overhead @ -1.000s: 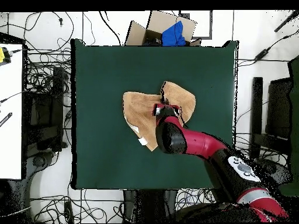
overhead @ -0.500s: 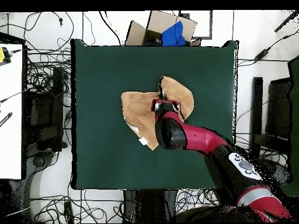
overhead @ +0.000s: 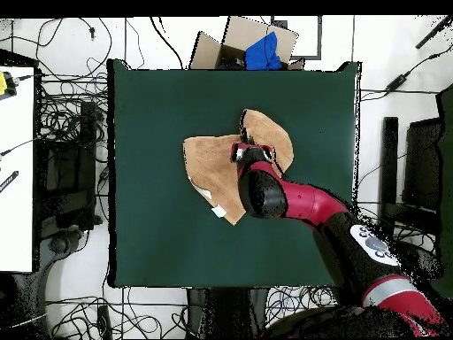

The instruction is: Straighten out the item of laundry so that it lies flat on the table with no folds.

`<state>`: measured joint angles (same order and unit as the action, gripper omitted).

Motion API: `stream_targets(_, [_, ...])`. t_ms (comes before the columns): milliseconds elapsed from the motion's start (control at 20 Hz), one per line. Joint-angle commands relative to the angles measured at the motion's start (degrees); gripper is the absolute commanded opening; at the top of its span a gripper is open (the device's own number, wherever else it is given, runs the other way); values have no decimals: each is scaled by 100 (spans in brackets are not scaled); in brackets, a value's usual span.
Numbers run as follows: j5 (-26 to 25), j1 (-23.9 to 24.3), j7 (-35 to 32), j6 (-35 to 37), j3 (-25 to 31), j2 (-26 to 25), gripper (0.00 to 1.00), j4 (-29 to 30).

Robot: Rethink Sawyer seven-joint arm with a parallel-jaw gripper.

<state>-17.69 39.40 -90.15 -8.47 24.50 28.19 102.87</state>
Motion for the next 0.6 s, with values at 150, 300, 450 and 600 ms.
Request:
stream_targets(150, [-401, 1, -469, 164, 434, -461, 0, -474])
stream_targets(300, [-429, 88, -430, 244, 449, -469, 0, -467])
stream_targets(450, [-456, 131, -536, 161, 348, -318, 0, -219])
stream_targets(600, [-475, 107, -674, -34, 220, -157, 0, 29])
